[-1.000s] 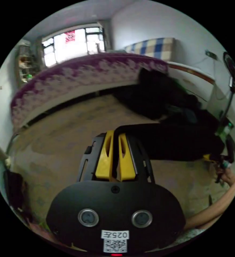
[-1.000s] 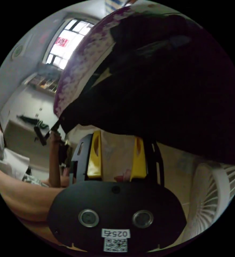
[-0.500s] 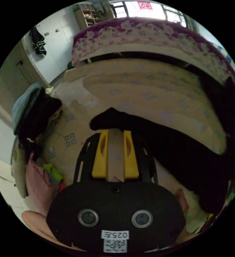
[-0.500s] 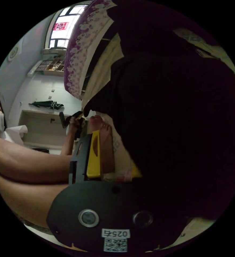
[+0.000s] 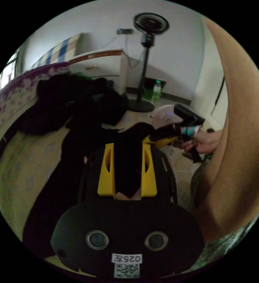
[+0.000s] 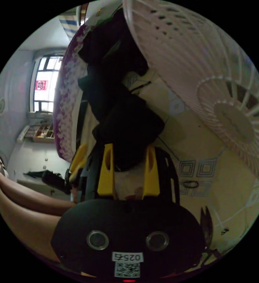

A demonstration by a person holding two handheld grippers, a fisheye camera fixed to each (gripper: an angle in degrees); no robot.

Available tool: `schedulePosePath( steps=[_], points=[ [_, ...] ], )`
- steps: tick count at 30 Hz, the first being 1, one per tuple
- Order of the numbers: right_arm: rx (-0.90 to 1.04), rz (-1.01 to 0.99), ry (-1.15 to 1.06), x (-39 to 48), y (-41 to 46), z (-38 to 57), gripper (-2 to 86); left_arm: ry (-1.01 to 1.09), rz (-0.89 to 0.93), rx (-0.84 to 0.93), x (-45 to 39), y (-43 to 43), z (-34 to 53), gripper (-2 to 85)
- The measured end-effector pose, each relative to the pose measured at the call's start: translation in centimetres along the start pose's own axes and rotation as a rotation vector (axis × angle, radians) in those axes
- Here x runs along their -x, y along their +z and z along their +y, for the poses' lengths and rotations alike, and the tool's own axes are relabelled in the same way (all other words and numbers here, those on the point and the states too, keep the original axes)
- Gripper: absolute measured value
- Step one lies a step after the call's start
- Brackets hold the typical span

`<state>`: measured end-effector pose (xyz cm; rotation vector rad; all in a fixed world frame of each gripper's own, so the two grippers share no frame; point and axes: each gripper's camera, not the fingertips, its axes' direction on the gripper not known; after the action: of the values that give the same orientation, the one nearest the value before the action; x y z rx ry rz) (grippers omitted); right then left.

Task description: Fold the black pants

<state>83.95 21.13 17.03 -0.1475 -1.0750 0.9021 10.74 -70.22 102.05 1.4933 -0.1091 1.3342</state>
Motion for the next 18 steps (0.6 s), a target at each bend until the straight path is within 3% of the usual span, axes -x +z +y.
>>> schedulePosePath(
  steps=[5,11,13,15,18],
  points=[
    [-0.056,-0.017,-0.218,5.5,-1.2,0.5,5.3,0.134,-0.073,0.047,-2.7,-1.1,-0.7,12.6],
    [0.189,-0.284,-0.508,14.0,2.6,-0.7,4.6,0.047,-0.350,0.053,-3.4,-1.7,-1.4,17.9],
    [0.244,-0.314,-0.597,16.6,4.6,-0.4,4.7,-0.111,-0.572,0.033,-1.5,-3.9,-1.2,8.8],
    [0.318,-0.330,-0.712,18.6,5.8,-0.1,4.8,-0.318,-0.645,0.019,2.0,-6.9,0.0,2.9],
    [0.361,-0.342,-0.829,20.8,6.2,0.9,5.4,-0.595,-0.370,0.009,9.1,-12.1,3.8,0.5]
  ],
)
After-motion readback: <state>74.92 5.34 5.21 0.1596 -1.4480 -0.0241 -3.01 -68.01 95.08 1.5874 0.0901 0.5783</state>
